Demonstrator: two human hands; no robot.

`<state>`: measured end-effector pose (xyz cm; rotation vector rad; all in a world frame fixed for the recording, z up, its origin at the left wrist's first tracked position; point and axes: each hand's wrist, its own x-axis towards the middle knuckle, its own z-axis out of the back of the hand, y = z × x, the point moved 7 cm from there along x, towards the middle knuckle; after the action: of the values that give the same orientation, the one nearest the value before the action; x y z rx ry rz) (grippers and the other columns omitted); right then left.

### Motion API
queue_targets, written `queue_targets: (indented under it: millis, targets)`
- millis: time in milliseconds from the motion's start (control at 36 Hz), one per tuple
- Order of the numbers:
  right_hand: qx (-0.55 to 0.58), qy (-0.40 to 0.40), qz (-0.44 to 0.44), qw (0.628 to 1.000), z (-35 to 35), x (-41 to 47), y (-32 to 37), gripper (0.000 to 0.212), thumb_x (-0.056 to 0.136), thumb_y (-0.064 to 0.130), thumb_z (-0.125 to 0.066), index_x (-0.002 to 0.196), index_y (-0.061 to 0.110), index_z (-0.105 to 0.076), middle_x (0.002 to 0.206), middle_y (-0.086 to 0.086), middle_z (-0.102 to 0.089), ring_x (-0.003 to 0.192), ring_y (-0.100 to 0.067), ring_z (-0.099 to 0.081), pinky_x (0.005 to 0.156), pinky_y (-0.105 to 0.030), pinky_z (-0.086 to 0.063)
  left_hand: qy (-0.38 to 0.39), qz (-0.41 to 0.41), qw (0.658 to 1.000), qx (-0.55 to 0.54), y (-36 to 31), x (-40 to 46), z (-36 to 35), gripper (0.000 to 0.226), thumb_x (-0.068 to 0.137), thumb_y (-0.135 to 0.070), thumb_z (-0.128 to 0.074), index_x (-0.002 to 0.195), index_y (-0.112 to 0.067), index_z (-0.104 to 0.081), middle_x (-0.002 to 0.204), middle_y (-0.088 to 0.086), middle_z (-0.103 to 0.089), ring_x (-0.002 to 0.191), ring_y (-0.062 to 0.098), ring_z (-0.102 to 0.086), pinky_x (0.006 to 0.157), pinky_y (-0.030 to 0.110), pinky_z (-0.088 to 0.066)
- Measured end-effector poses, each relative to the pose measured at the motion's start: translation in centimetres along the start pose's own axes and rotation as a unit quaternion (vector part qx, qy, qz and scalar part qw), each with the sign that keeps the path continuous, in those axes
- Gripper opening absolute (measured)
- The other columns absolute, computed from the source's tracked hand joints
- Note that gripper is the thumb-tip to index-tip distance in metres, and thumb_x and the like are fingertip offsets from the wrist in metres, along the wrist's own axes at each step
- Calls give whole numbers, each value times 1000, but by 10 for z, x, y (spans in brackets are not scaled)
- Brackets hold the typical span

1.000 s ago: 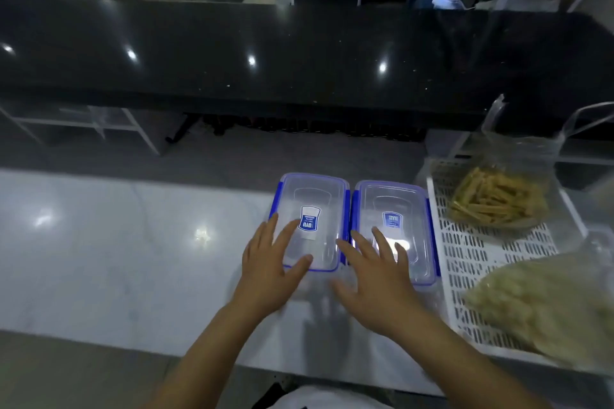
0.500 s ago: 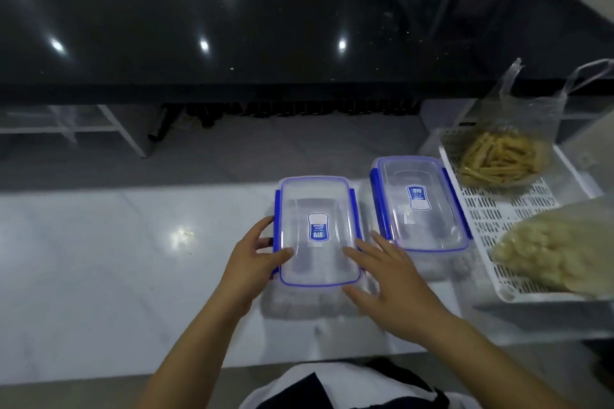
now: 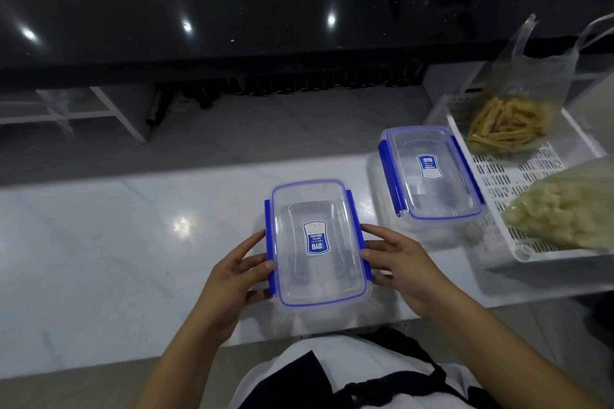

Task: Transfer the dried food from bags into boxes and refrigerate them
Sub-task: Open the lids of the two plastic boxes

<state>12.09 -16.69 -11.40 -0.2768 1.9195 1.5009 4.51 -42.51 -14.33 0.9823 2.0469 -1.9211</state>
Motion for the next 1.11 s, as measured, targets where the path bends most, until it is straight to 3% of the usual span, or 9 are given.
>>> queue_targets:
  millis: [167,278,444,583,667,750,833,917,1111]
  targets:
    - [-5,-4,3,1000,4,0,0,41,94,-5,-59,127,19,-65,107,-13,-75,84,-26,-73,78,-41,-61,6,5,1000,-23,0,2,2,46,92,-18,-65,133,-38,-59,113,12,-74,102,32,-72,77,46,-62]
    - [30,-10,-7,999,10,0,-3,38,96,-5,-55,121,21,-66,102,-12,-76,80,-24,-73,67,-36,-62,-5,8,1000,-29,5,4,4,43,102,-12,-53,138,-34,-56,117,10,-73,106,30,-72,82,48,-61]
    - [-66,-81,33,994,27,-2,-7,38,97,2,-58,129,22,-61,117,-7,-72,102,-23,-71,87,-40,-59,-47,-31,997,48,-2,-4,-2,44,101,-20,-56,141,-38,-51,133,-4,-65,109,17,-69,75,28,-61]
    - [-305,1,161,939,16,-20,6,63,89,42,-70,140,58,-39,141,35,-44,131,16,-37,103,-10,-34,6,-153,921,359,-22,-24,-14,86,79,-58,-71,146,-63,-17,148,-45,-18,136,-11,-28,106,21,-34]
    - [-490,98,160,851,0,-20,-9,100,71,70,-68,144,68,1,161,29,-4,148,7,6,119,-24,-10,70,-149,882,442,-11,-29,-31,112,73,-51,-83,150,-58,-2,158,-36,-4,148,-8,-6,118,23,-19]
    - [-565,109,198,793,-12,-13,-15,113,73,66,-68,144,60,21,161,19,20,145,1,28,123,-32,2,48,-179,858,479,-13,-29,-51,118,71,-41,-87,152,-45,-2,160,-23,-3,146,-8,-2,122,22,-12]
    - [-576,103,216,781,-17,-7,-17,114,81,59,-69,143,52,26,156,17,29,143,-2,34,124,-38,4,6,-196,861,469,-21,-33,-63,116,70,-33,-90,153,-37,-9,160,-17,-10,143,-10,-7,119,15,-13]
    - [-581,95,239,772,-17,-7,-17,112,81,61,-68,145,50,23,157,16,28,146,-8,32,124,-44,1,-24,-167,873,458,-19,-41,-63,117,70,-34,-89,155,-34,-10,166,-10,-8,152,6,-6,124,36,-18]
    - [-551,100,305,770,-29,-21,8,106,78,68,-64,151,53,12,166,13,13,151,-13,22,120,-43,2,-58,-145,875,459,-38,-60,-47,112,68,-58,-79,153,-50,-6,162,-31,1,150,-4,5,124,34,-14]
